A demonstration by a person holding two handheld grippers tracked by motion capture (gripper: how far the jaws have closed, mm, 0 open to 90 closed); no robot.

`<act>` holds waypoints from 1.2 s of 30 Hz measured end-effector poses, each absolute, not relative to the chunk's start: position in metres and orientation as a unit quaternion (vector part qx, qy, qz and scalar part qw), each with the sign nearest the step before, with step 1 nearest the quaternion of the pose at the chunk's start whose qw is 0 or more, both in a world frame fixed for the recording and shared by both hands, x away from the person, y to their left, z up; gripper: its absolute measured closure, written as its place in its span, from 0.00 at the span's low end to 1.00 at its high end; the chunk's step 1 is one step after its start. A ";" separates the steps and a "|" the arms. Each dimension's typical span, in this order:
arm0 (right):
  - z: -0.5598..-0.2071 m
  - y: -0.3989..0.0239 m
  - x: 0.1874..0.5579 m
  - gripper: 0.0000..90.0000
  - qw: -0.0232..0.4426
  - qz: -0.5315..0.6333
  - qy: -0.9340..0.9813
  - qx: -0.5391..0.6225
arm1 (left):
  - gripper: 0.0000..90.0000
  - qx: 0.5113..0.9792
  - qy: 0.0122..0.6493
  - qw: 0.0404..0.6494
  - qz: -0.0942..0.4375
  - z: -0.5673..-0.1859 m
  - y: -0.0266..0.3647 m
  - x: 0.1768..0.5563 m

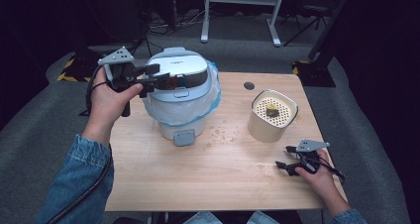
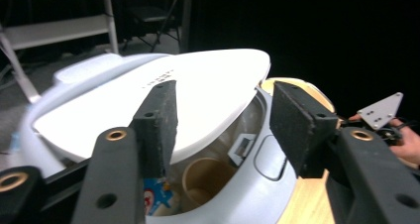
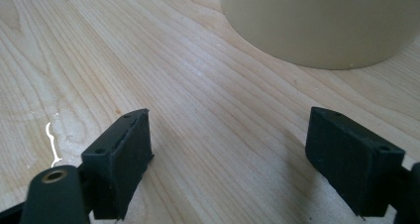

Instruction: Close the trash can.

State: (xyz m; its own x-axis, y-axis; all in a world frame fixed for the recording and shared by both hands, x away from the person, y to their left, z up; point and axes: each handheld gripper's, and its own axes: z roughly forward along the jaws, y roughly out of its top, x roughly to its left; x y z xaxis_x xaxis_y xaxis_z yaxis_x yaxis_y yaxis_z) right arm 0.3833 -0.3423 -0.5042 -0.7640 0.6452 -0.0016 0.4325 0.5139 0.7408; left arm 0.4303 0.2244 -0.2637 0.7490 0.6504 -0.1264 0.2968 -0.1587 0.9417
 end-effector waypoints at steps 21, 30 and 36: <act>-0.504 -0.342 0.384 0.20 0.139 0.381 0.859 0.312 | 0.95 0.779 0.343 0.507 0.137 -0.278 0.185 0.444; -0.504 -0.342 0.384 0.20 0.139 0.381 0.859 0.312 | 1.00 0.773 0.340 0.520 0.125 -0.282 0.179 0.445; -0.504 -0.342 0.384 0.20 0.139 0.381 0.859 0.312 | 1.00 0.771 0.342 0.519 0.138 -0.283 0.177 0.446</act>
